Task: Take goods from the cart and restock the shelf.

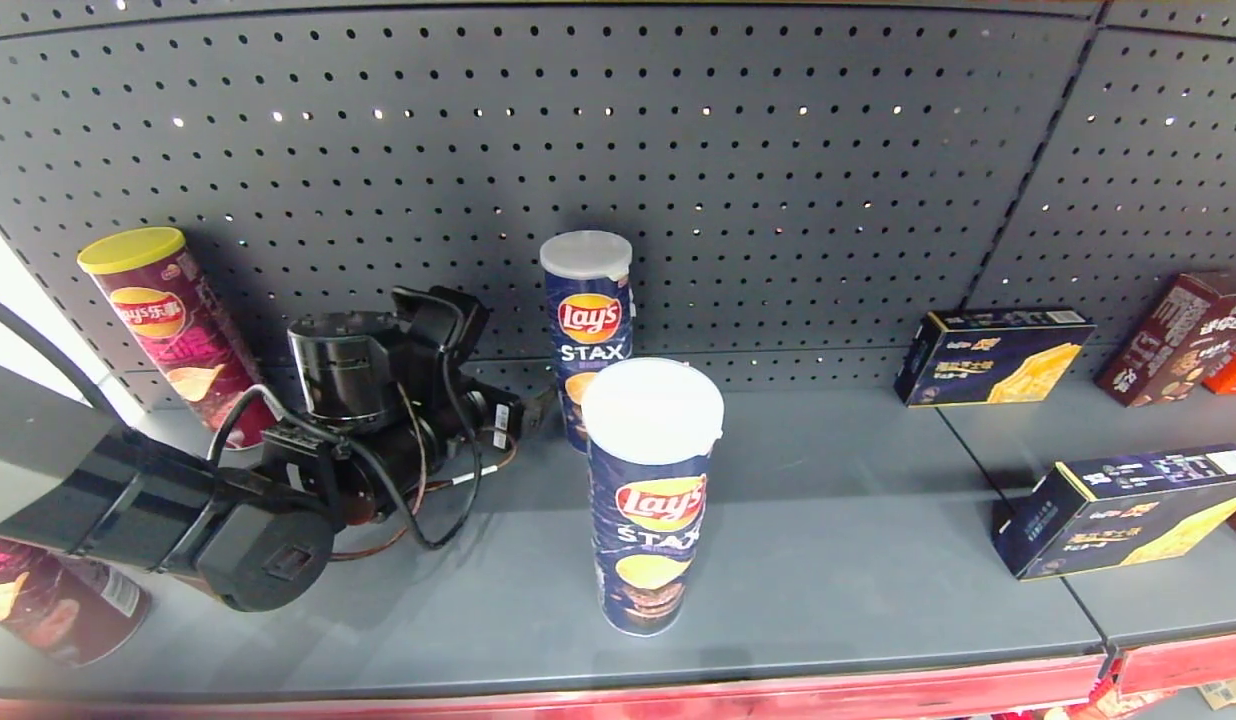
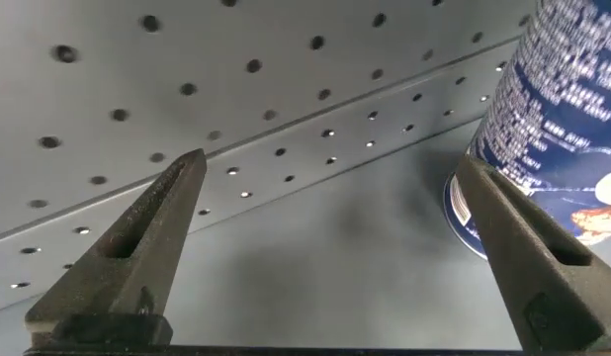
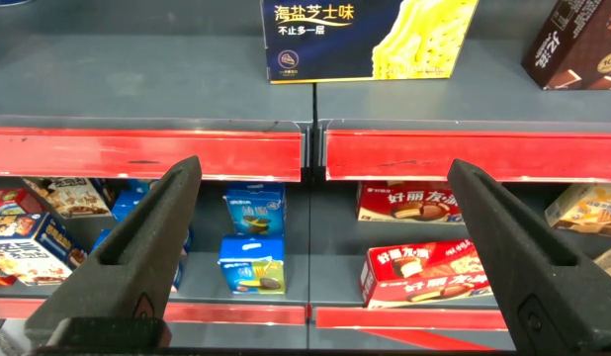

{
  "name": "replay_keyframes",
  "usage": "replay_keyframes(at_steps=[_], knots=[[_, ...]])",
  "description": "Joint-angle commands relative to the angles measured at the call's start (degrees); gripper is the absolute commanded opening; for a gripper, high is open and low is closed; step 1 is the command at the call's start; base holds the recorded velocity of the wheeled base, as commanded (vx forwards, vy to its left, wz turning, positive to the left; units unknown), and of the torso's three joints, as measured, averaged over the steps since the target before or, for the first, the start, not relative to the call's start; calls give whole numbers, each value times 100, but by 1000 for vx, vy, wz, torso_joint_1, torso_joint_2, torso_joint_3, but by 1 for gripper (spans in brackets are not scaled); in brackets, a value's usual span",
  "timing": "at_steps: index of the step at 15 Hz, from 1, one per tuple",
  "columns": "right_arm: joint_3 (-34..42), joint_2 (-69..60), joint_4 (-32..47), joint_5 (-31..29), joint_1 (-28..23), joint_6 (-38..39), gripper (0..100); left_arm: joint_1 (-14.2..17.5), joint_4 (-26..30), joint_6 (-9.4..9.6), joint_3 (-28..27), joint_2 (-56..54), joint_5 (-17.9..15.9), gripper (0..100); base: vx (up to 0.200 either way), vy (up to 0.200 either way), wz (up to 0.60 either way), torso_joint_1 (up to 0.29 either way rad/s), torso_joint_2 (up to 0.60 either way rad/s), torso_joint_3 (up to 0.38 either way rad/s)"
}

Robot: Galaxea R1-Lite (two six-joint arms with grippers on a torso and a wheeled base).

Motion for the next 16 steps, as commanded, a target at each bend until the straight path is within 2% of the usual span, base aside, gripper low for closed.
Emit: replay_keyframes(at_steps=[1,10,12,14,16], knots=[[0,7,-2,4,1,-1,100,-56,2,-1,-10,51,4,100,0,0,0,0,0,0],[0,7,-2,4,1,-1,100,-241,11,-18,-81,122,21,100,0,0,0,0,0,0],[0,7,-2,4,1,-1,100,-232,11,-9,-54,-142,21,100,0,0,0,0,0,0],[0,7,-2,4,1,-1,100,-232,125,-1,165,-555,12,100,0,0,0,0,0,0],[0,7,-2,-5,1,-1,100,-241,151,-1,710,-1223,4,100,0,0,0,0,0,0]])
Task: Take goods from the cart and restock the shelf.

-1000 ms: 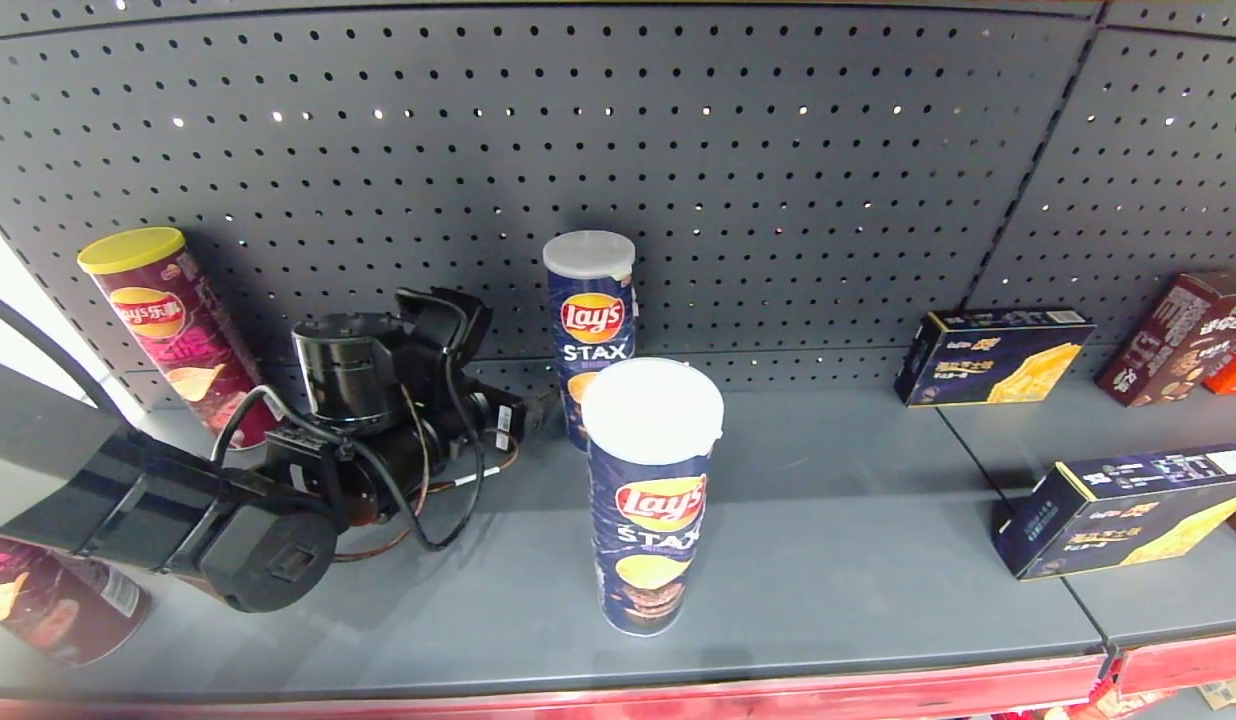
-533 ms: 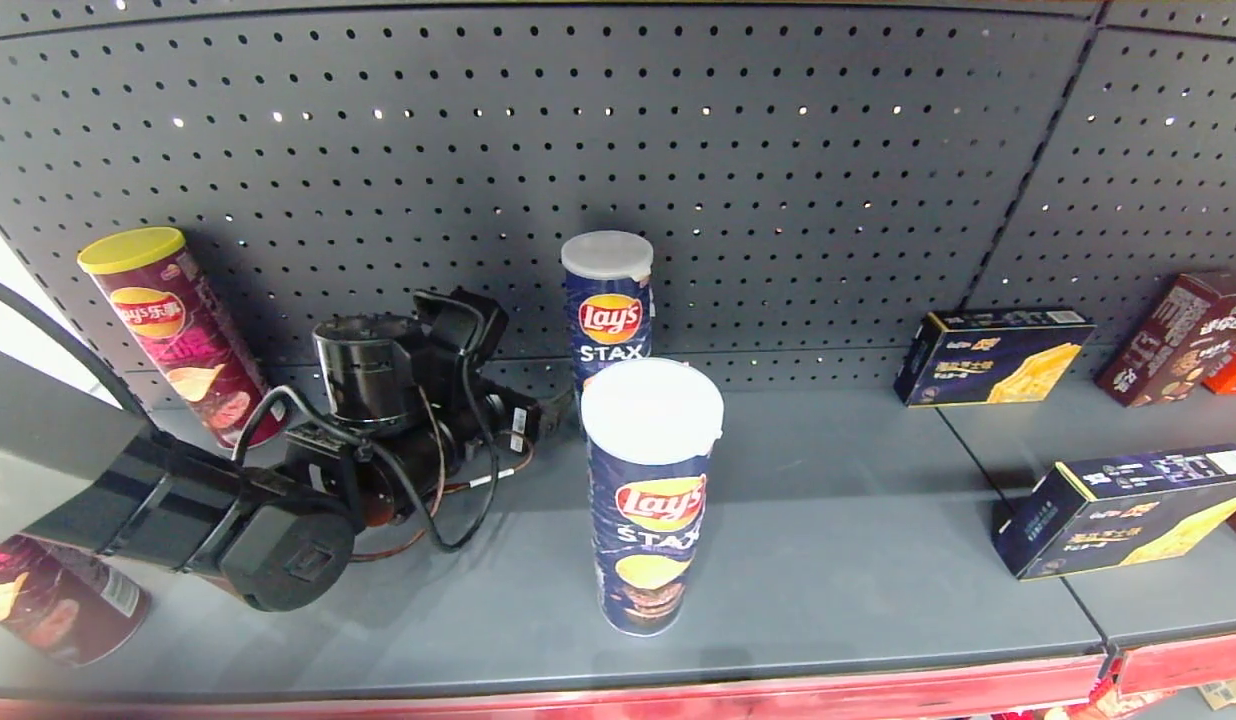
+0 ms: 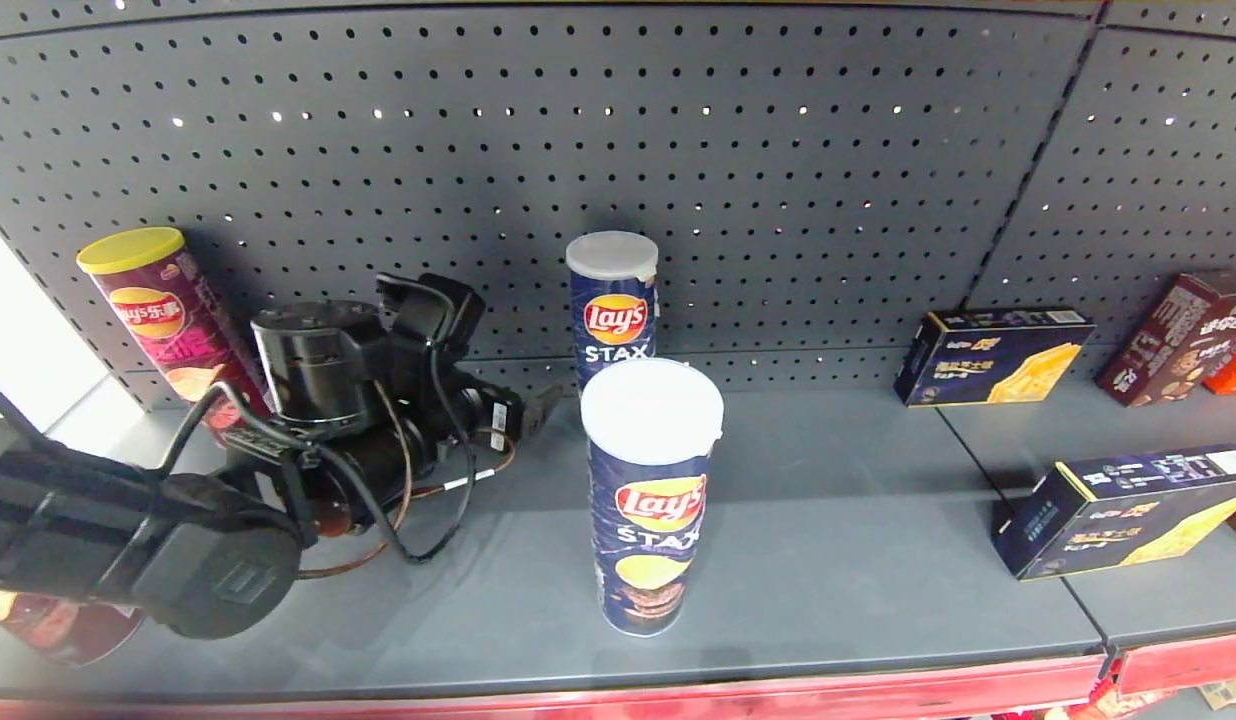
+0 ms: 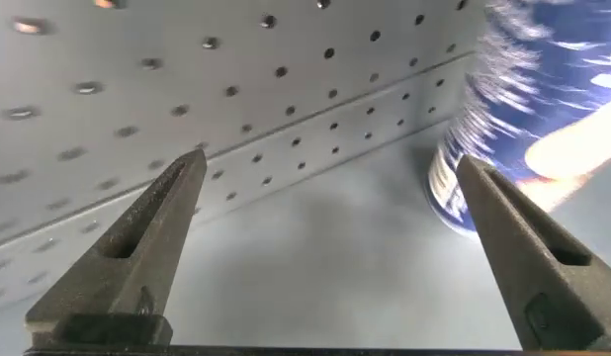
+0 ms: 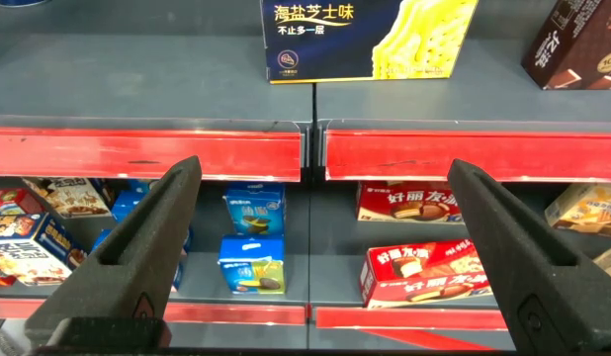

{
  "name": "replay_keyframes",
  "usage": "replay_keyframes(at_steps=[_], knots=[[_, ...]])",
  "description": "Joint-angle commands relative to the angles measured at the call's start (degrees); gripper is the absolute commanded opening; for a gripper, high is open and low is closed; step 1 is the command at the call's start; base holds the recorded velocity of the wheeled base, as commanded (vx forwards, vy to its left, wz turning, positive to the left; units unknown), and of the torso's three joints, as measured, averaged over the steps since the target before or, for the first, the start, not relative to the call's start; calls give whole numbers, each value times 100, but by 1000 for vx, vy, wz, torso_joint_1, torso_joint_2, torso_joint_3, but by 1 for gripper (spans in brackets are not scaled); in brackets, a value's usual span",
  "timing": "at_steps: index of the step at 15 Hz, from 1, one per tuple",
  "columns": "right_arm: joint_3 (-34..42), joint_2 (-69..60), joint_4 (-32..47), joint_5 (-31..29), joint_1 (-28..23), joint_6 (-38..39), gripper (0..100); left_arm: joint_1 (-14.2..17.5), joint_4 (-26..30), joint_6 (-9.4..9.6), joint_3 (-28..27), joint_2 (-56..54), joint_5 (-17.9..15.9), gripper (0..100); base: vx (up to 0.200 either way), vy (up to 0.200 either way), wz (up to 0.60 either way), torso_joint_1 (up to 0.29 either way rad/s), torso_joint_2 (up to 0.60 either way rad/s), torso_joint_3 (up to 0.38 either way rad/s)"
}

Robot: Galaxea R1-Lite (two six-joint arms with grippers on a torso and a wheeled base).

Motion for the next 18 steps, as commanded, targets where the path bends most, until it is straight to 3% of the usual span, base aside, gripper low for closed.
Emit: replay_keyframes(at_steps=[1,5,6,7,8,10,11,13,15,16,18], knots=[[0,7,-2,6,-1,-1,100,-8,9,-3,712,-1032,-2,100,0,0,0,0,0,0],[0,7,-2,6,-1,-1,100,-113,-44,-100,2075,-2597,-11,100,0,0,0,0,0,0],[0,7,-2,6,-1,-1,100,-237,-44,-197,2743,-3432,-11,100,0,0,0,0,0,0],[0,7,-2,6,-1,-1,100,-324,-9,-206,3015,-3801,-11,100,0,0,0,0,0,0],[0,7,-2,6,-1,-1,100,-535,0,-188,3639,-4574,24,100,0,0,0,0,0,0],[0,7,-2,6,-1,-1,100,-702,88,-65,4237,-5585,50,100,0,0,0,0,0,0],[0,7,-2,6,-1,-1,100,-658,615,5,4544,-6499,129,100,0,0,0,0,0,0],[0,7,-2,6,-1,-1,100,-676,2224,14,4544,-8134,191,100,0,0,0,0,0,0],[0,7,-2,6,-1,-1,100,-632,4562,23,4465,-10428,156,100,0,0,0,0,0,0],[0,7,-2,6,-1,-1,100,-632,5019,67,4483,-10428,191,100,0,0,0,0,0,0],[0,7,-2,6,-1,-1,100,-702,5001,137,4483,-10428,-20,100,0,0,0,0,0,0]])
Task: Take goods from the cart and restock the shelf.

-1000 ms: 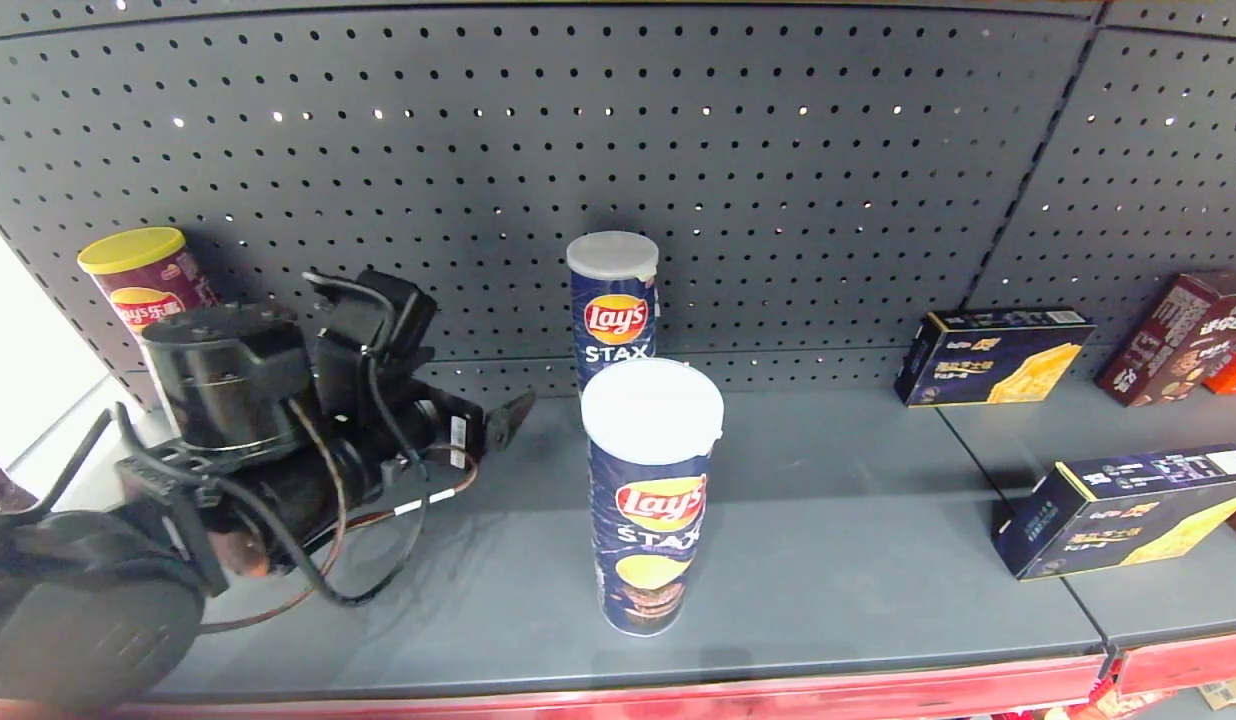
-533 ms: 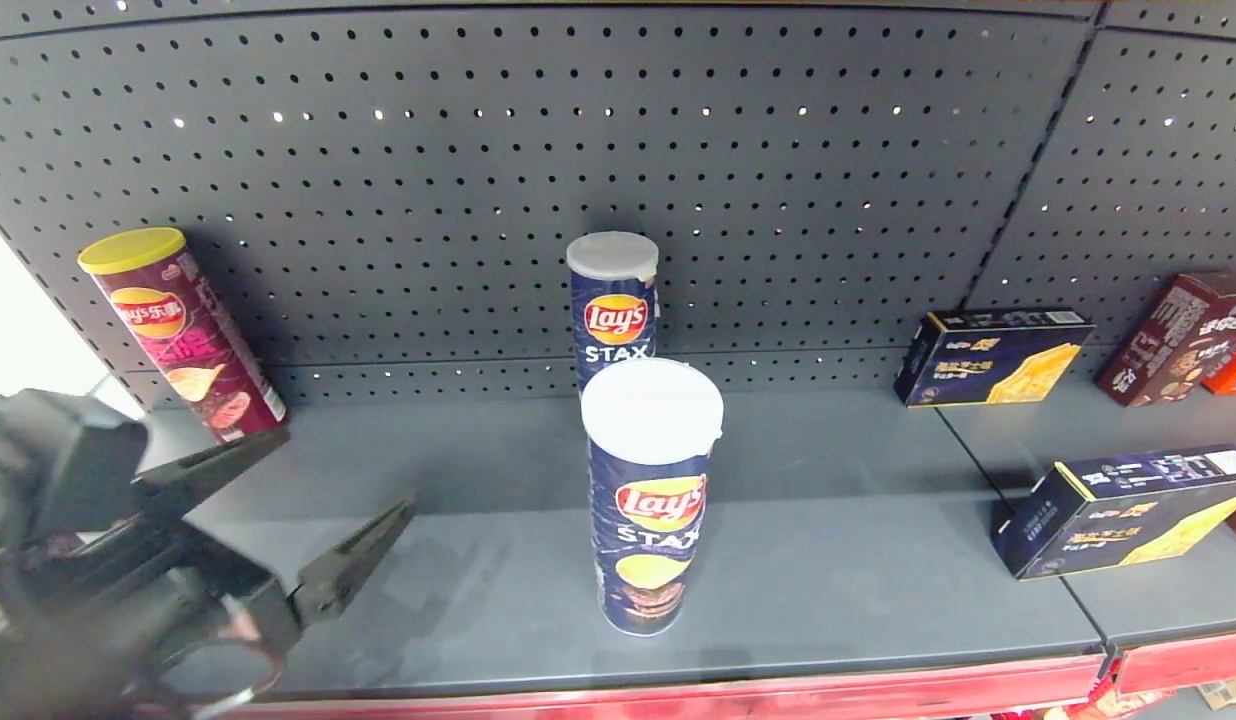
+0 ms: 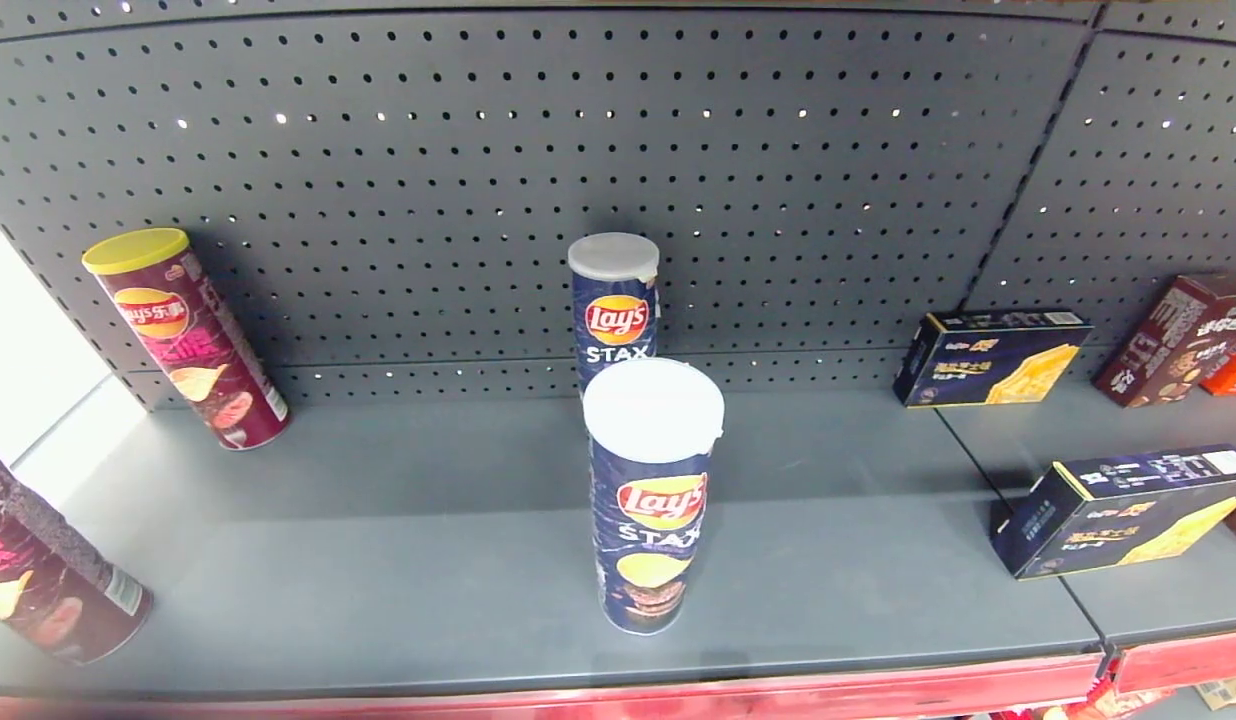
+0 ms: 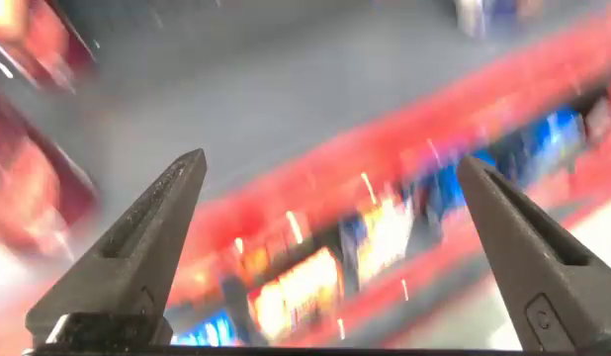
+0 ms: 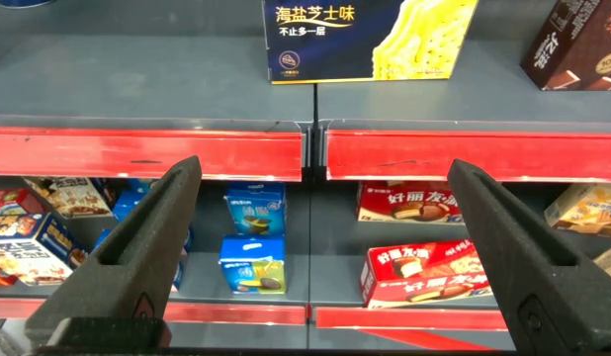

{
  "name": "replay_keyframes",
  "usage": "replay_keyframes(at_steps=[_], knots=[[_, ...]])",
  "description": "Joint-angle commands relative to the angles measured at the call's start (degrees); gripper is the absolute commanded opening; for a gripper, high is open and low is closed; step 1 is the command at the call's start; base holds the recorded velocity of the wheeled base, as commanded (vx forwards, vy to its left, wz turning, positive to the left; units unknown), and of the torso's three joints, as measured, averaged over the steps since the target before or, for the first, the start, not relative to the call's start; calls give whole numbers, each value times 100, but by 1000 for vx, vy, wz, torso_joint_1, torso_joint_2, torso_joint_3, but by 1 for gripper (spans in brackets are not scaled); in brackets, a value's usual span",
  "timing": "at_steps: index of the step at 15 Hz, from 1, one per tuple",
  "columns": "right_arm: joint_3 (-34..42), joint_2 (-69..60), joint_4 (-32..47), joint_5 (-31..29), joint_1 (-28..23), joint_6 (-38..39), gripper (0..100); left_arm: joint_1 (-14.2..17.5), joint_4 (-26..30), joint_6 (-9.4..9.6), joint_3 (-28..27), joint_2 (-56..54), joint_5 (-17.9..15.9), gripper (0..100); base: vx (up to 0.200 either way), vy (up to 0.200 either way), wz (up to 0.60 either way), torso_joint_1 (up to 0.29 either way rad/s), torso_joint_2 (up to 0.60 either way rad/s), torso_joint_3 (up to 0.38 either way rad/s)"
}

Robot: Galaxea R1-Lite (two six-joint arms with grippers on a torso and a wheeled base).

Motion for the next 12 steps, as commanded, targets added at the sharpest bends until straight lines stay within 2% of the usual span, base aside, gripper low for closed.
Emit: replay_keyframes(at_steps=[1,3,4,5,7,8,9,11,12], knots=[[0,7,-2,4,1,-1,100,-44,430,39,98,-1309,-156,100,0,0,0,0,0,0],[0,7,-2,4,1,-1,100,501,227,-101,151,-1248,-156,100,0,0,0,0,0,0],[0,7,-2,-5,1,-1,100,994,333,-233,159,-843,-165,100,0,0,0,0,0,0],[0,7,-2,4,1,-1,100,1556,350,-260,159,-808,-174,100,0,0,0,0,0,0],[0,7,-2,4,1,-1,100,1864,359,-295,159,-808,-183,100,0,0,0,0,0,0],[0,7,-2,4,1,-1,100,2031,377,-391,159,-800,-209,100,0,0,0,0,0,0],[0,7,-2,4,1,-1,100,2470,649,-427,159,-764,-253,100,0,0,0,0,0,0],[0,7,-2,4,1,-1,100,2435,623,-479,159,-773,-262,100,0,0,0,0,0,0],[0,7,-2,4,1,-1,100,2505,623,-576,159,-764,-262,100,0,0,0,0,0,0]])
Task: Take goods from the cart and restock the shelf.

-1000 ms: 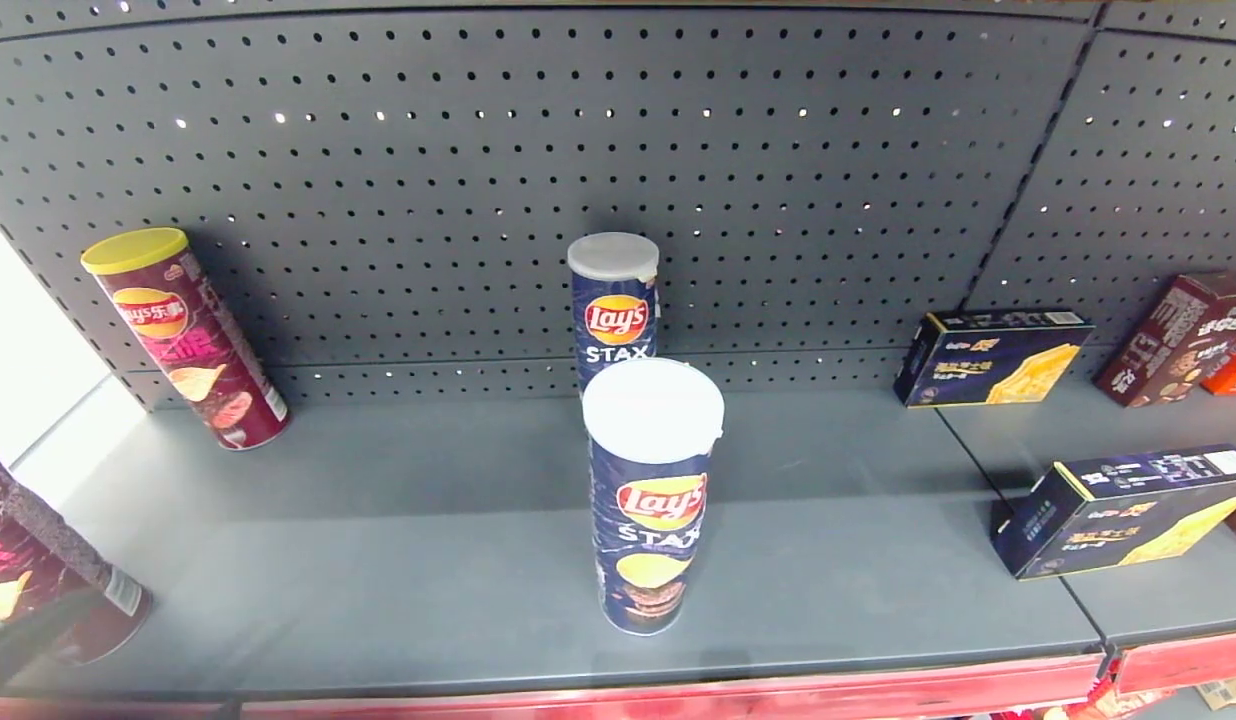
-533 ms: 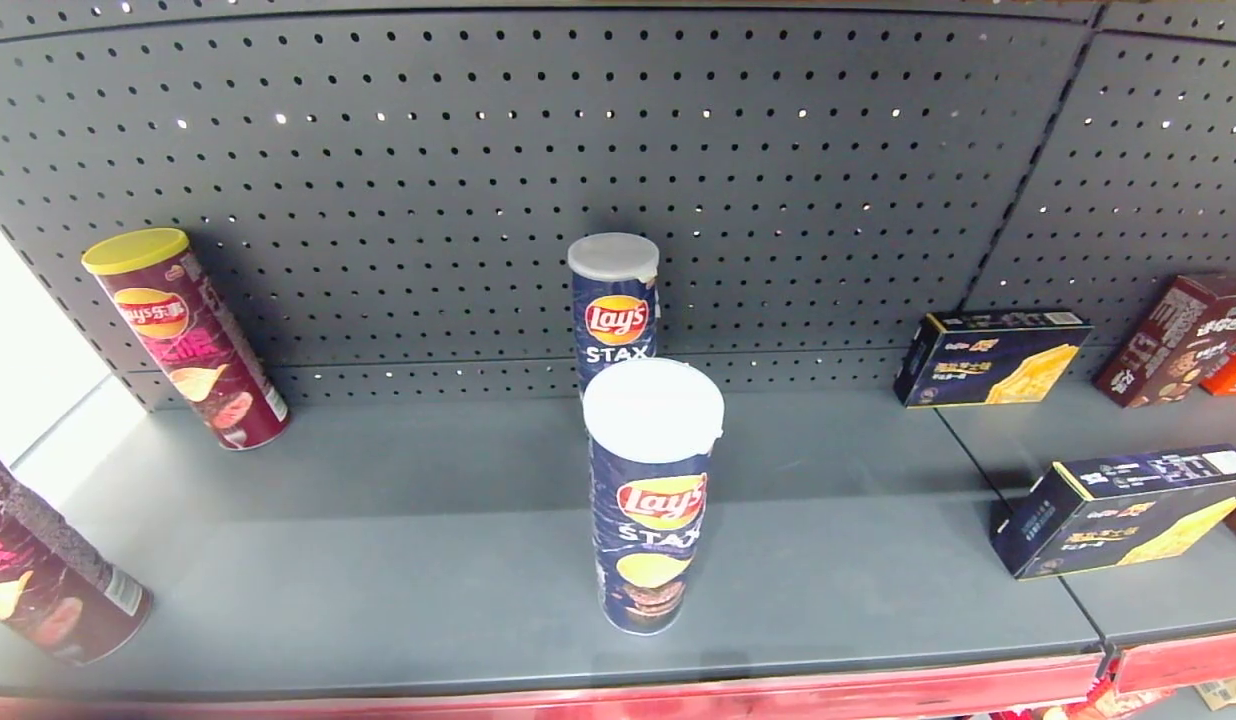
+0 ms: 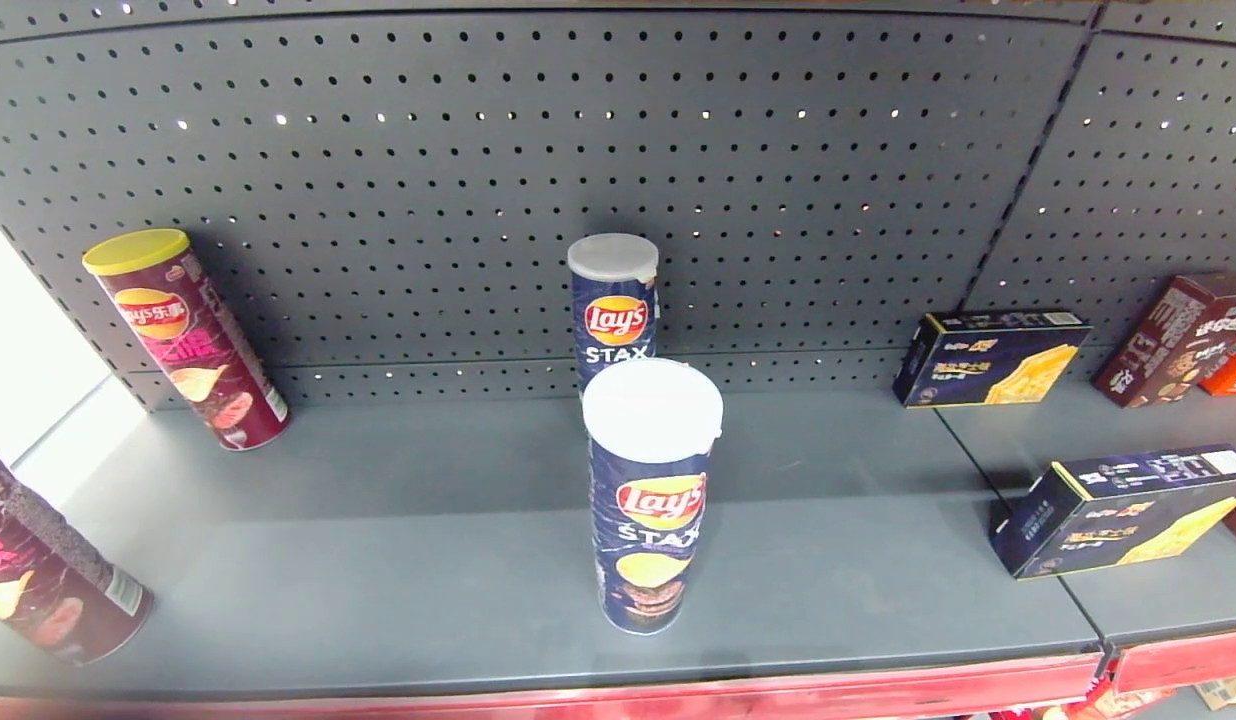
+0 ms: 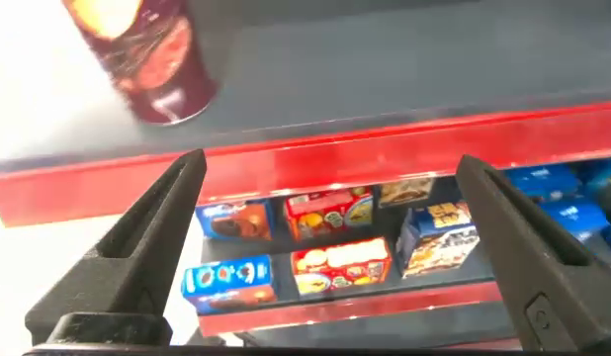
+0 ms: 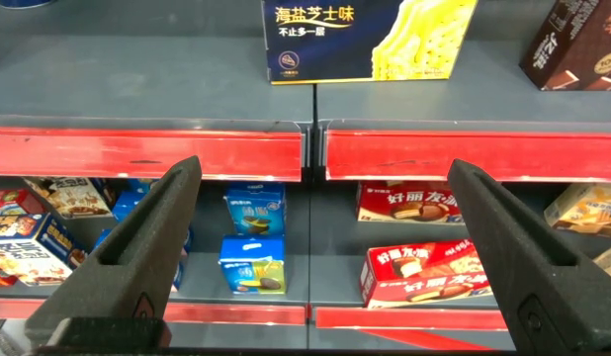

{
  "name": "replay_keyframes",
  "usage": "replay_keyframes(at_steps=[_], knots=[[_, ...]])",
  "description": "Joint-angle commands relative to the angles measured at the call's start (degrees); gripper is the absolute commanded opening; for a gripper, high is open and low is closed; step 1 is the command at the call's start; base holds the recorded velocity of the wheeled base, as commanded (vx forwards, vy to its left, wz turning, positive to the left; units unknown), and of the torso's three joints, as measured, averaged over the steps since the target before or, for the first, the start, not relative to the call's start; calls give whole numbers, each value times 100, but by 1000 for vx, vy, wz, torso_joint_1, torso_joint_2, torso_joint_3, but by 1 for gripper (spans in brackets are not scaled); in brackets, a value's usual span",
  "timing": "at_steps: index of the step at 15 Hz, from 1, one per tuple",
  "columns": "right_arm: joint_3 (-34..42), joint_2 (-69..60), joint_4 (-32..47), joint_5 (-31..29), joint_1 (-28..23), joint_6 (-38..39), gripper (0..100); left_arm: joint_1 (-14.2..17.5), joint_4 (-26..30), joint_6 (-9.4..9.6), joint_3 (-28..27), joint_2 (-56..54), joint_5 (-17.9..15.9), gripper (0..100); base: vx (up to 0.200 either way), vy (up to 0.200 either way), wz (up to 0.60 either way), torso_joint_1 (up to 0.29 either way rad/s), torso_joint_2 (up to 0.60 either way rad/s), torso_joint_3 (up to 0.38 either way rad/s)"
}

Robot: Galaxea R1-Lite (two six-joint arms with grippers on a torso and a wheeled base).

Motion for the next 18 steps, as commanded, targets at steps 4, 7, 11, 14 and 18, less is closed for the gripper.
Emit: replay_keyframes(at_steps=[4,7,11,14,18], knots=[[0,7,-2,1,1,-1,100,505,0,-137,1,-462,-20,100,0,0,0,0,0,0],[0,7,-2,1,1,-1,100,505,0,-146,1,-436,-81,100,0,0,0,0,0,0],[0,7,-2,1,1,-1,100,505,0,-339,-8,-436,59,100,0,0,0,0,0,0],[0,7,-2,-8,1,-1,100,514,0,-419,-17,-436,340,100,0,0,0,0,0,0],[0,7,-2,-8,1,-1,100,514,-18,-436,-8,-444,358,100,0,0,0,0,0,0]])
